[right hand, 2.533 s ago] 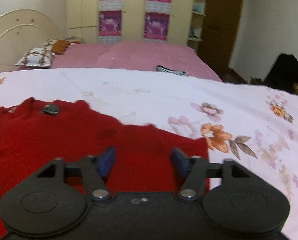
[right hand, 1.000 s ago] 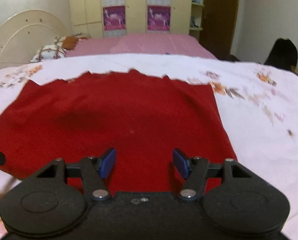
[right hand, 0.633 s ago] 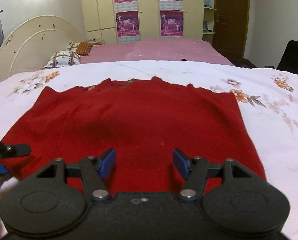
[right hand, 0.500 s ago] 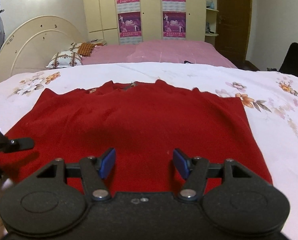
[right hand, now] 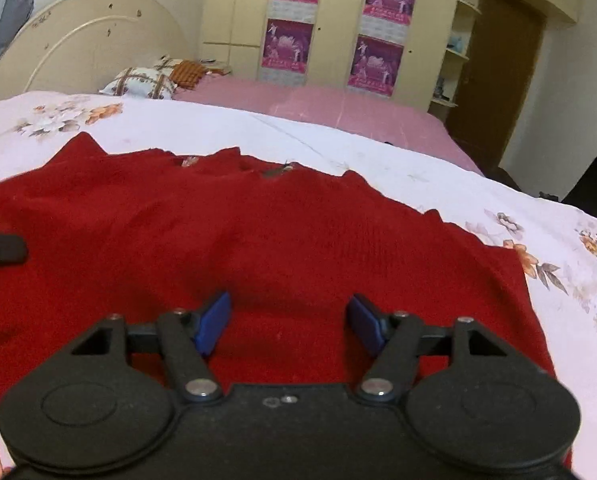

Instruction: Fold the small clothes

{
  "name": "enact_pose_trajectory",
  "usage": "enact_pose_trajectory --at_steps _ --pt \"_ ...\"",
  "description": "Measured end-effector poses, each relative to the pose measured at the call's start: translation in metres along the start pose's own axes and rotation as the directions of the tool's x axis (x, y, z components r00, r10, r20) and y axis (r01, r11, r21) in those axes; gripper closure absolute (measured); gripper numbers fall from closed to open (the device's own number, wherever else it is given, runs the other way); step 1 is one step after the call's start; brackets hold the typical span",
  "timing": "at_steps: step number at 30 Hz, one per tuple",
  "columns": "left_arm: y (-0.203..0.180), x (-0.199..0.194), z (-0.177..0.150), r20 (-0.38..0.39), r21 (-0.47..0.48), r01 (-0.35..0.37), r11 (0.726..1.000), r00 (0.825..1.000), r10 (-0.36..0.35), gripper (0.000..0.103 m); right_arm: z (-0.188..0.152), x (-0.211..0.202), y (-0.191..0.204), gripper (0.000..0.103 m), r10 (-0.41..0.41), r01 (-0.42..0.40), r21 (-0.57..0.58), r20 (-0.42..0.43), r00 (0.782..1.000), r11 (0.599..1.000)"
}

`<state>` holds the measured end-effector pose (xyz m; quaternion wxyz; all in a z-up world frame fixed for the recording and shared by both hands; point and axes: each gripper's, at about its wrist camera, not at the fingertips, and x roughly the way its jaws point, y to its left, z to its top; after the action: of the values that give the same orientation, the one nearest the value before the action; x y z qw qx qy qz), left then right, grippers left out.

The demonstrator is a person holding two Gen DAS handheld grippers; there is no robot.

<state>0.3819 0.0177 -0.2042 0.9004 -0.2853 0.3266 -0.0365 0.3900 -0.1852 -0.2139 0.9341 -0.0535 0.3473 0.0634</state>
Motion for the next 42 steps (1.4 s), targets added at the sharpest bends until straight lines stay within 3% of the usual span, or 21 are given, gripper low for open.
enact_pose_trajectory --at_steps 4,7,9,13,16,18,20,22,23,24,26,28,30,33,34,36,42 --pt "-0.04 -0.009 0.011 0.033 0.152 0.078 0.985 0.996 -0.084 0.094 -0.001 -0.002 -0.004 0.036 0.019 -0.019 0.001 0.012 1.0 1.0" --pt "-0.083 -0.012 0.012 0.015 0.293 0.173 0.94 0.983 -0.185 0.094 0.0 -0.013 -0.022 0.039 0.053 -0.055 0.077 0.033 0.998 0.996" --pt "-0.112 -0.006 0.007 -0.039 0.35 0.25 0.903 0.967 -0.252 0.094 -0.003 -0.024 -0.037 0.039 0.048 -0.053 0.114 0.05 0.998 0.992" --pt "-0.169 0.013 -0.02 -0.197 0.422 0.405 0.811 0.914 -0.354 0.094 -0.014 -0.049 -0.077 0.038 -0.011 0.003 0.156 0.055 0.998 0.988" --pt "-0.19 0.033 -0.052 -0.331 0.418 0.465 0.78 0.878 -0.346 0.094 -0.032 -0.062 -0.118 0.038 -0.062 0.058 0.218 0.008 0.998 0.974" --pt "-0.192 0.045 -0.075 -0.4 0.415 0.478 0.774 0.86 -0.317 0.093 -0.047 -0.067 -0.139 0.038 -0.083 0.086 0.267 -0.023 0.996 0.96" --pt "-0.195 0.047 -0.088 -0.41 0.458 0.442 0.772 0.875 -0.257 0.093 -0.062 -0.07 -0.145 0.039 -0.105 0.119 0.244 -0.069 0.992 0.963" --pt "-0.198 0.042 -0.086 -0.419 0.477 0.437 0.762 0.876 -0.24 0.09 -0.075 -0.08 -0.152 0.039 -0.086 0.104 0.283 -0.073 0.994 0.953" --pt "-0.2 0.038 -0.082 -0.422 0.48 0.433 0.763 0.876 -0.232 0.075 -0.079 -0.086 -0.157 0.039 -0.092 0.11 0.298 -0.073 0.993 0.948" --pt "-0.201 0.033 -0.075 -0.43 0.471 0.438 0.766 0.872 -0.234 0.045 -0.081 -0.094 -0.161 0.038 -0.103 0.119 0.305 -0.069 0.992 0.945" --pt "-0.207 0.013 -0.067 -0.414 0.452 0.448 0.771 0.871 -0.263 0.008 -0.082 -0.107 -0.174 0.038 -0.111 0.126 0.35 -0.062 0.992 0.928" --pt "-0.209 -0.008 -0.057 -0.378 0.474 0.466 0.747 0.874 -0.305 0.008 -0.08 -0.119 -0.185 0.038 -0.1 0.111 0.402 -0.048 0.994 0.909" --pt "-0.208 -0.023 -0.045 -0.362 0.47 0.465 0.75 0.877 -0.316 0.008 -0.074 -0.128 -0.194 0.037 -0.089 0.091 0.433 -0.026 0.996 0.897" --pt "-0.191 -0.026 -0.024 -0.279 0.49 0.367 0.791 0.925 -0.257 0.008 -0.065 -0.137 -0.201 0.036 -0.054 0.044 0.496 0.007 0.999 0.867" --pt "-0.183 -0.023 -0.017 -0.25 0.496 0.309 0.812 0.946 -0.208 0.008 -0.062 -0.139 -0.201 0.036 -0.035 0.02 0.518 0.019 0.999 0.855" --pt "-0.167 -0.014 -0.008 -0.21 0.503 0.222 0.835 0.969 -0.131 0.008 -0.05 -0.128 -0.195 0.032 0.018 -0.03 0.529 0.028 0.999 0.848" --pt "-0.143 0.028 -0.005 -0.142 0.477 0.076 0.875 0.99 -0.009 0.008 -0.035 -0.078 -0.169 0.035 0.158 -0.118 0.526 -0.033 0.987 0.842"
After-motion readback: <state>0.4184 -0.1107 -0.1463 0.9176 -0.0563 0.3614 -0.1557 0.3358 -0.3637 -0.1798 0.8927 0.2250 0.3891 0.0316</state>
